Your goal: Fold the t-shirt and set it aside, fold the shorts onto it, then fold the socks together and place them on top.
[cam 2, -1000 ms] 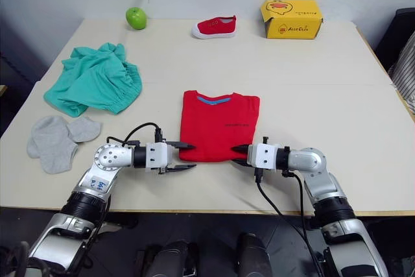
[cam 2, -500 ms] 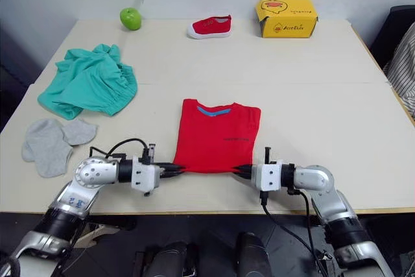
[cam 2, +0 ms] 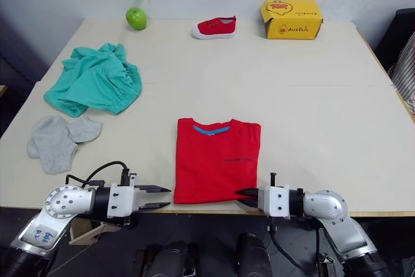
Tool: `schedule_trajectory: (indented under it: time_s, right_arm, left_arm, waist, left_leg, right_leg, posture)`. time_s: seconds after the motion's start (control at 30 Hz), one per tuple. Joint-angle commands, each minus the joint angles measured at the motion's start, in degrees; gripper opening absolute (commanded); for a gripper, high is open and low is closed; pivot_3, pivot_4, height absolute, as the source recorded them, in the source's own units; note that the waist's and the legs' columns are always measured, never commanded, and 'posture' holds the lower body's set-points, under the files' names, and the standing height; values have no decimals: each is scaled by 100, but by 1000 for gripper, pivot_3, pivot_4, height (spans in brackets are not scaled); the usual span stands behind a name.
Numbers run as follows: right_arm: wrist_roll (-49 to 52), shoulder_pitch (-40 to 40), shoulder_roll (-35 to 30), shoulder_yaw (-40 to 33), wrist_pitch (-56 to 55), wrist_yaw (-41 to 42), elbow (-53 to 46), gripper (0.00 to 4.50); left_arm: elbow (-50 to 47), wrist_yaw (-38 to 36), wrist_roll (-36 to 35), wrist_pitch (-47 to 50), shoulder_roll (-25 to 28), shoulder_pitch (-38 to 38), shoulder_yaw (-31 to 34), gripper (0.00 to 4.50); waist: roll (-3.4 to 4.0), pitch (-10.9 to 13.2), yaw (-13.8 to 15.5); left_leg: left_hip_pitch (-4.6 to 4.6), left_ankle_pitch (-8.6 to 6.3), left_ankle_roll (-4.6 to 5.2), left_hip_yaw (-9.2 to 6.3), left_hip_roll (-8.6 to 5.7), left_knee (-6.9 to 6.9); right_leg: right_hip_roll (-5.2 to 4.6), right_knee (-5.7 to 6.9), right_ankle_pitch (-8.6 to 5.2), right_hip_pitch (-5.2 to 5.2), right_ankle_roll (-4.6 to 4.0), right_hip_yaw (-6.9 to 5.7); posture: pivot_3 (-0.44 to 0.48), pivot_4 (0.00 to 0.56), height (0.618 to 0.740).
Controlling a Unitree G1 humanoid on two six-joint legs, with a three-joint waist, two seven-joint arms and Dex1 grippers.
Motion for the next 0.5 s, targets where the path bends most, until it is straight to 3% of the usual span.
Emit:
schedule_trajectory:
  time_s: [0.03,0.13,0.27,0.3,0.37,0.5]
  right_arm:
    - [649,148,-263,-228,422,261,-604,1882]
    - [1619,393,-710,-617,1373,468,-1313,2813]
    - [2587,343,-906,-966,2504,307,-1848,4179]
    - [2666,290,-884,-1004,2648,276,-1894,3775]
    - [2761,-132,-534,-821,2938,46,-1837,3343]
    - [1866,-779,220,-147,2766,-236,-1324,1877]
  left_arm:
    - [-354,-152,-716,426,118,258,436,2606]
    - [-530,-625,-1902,1387,482,570,1100,2606]
    - [-413,-885,-2588,2196,670,244,1476,2606]
    - [-385,-899,-2632,2308,651,144,1501,2153]
    - [-184,-720,-2623,2644,333,-668,1198,1677]
    - [51,-492,-1983,2834,-531,-1714,257,342]
  waist:
    - [0,0,47]
    - [0,0,66]
    - [0,0,93]
    - [0,0,100]
    - [0,0,125]
    - [-4,-2,183]
  left_leg:
    - [0,-1,-1,0,1,0]
    - [0,-5,-6,0,9,0]
    - [3,-7,-8,-6,17,1]
    - [8,-10,-8,-10,16,1]
    - [11,-18,0,-10,16,1]
    - [12,-9,-16,-2,8,5]
  right_leg:
    - [0,-2,0,-1,-1,0]
    - [3,-7,-5,-2,-8,-1]
    - [7,-10,-6,2,-11,-7]
    - [7,-9,-6,8,-12,-8]
    - [7,-9,-7,10,-13,-7]
    - [11,-1,-6,10,-12,-4]
  posture:
    - [0,150,740]
    - [0,150,740]
    - [0,150,740]
    - [0,150,740]
    - [0,150,740]
    - [0,150,740]
